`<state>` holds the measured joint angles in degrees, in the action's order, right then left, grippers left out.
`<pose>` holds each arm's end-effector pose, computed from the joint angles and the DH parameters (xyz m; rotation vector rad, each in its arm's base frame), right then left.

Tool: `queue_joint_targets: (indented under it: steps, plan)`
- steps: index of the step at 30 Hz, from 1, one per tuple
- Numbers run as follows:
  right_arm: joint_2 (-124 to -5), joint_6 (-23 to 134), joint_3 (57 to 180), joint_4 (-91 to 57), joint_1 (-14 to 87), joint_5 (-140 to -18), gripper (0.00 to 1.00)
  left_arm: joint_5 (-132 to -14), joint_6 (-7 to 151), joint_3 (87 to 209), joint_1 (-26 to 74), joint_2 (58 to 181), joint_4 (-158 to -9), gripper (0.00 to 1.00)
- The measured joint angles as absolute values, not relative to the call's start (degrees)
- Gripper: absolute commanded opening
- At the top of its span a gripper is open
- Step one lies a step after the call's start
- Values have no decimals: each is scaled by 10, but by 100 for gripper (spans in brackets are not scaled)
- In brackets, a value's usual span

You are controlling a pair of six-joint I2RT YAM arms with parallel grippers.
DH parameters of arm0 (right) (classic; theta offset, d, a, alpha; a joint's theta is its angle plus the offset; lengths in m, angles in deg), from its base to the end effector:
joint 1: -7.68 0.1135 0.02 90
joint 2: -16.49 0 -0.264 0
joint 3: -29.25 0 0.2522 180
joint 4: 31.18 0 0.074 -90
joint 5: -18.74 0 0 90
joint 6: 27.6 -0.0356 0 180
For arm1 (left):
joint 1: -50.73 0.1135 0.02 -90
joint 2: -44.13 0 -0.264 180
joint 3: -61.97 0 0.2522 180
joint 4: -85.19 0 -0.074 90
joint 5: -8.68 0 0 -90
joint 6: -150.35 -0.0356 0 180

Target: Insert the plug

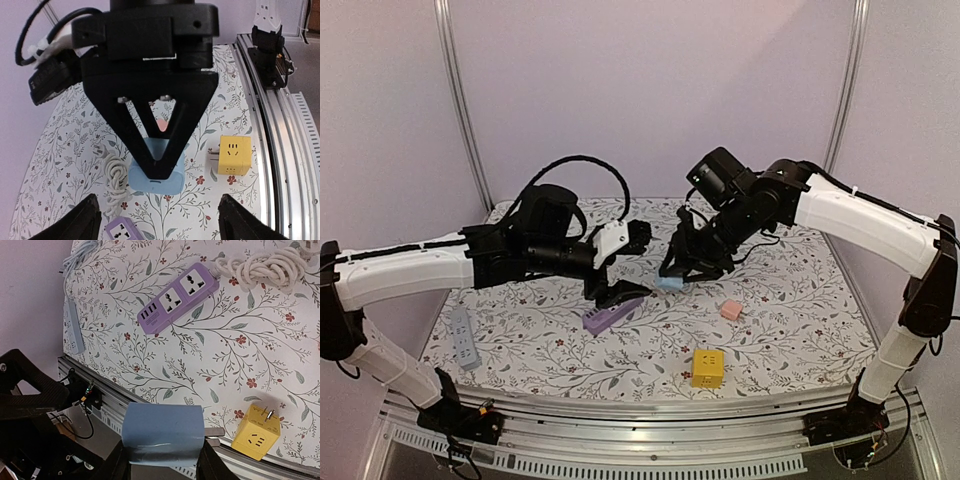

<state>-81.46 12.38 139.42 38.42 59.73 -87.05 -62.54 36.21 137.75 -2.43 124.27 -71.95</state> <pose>0.2146 0.2909 0.3372 -0.1665 2.8538 0.8989 0.1839 -0.2646 0.3052 1.4564 1.4867 -0.6481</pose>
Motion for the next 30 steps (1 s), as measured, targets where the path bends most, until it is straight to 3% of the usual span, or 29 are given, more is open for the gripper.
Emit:
queue_joint_targets:
  steps: [17, 30]
  plan:
    - [-815, 133, 1395, 370, 599, -919, 33, -636, 313, 1412, -42, 1286, -702, 71]
    - [-815, 138, 1395, 370, 602, -929, 33, -659, 289, 1419, -53, 1298, -691, 57]
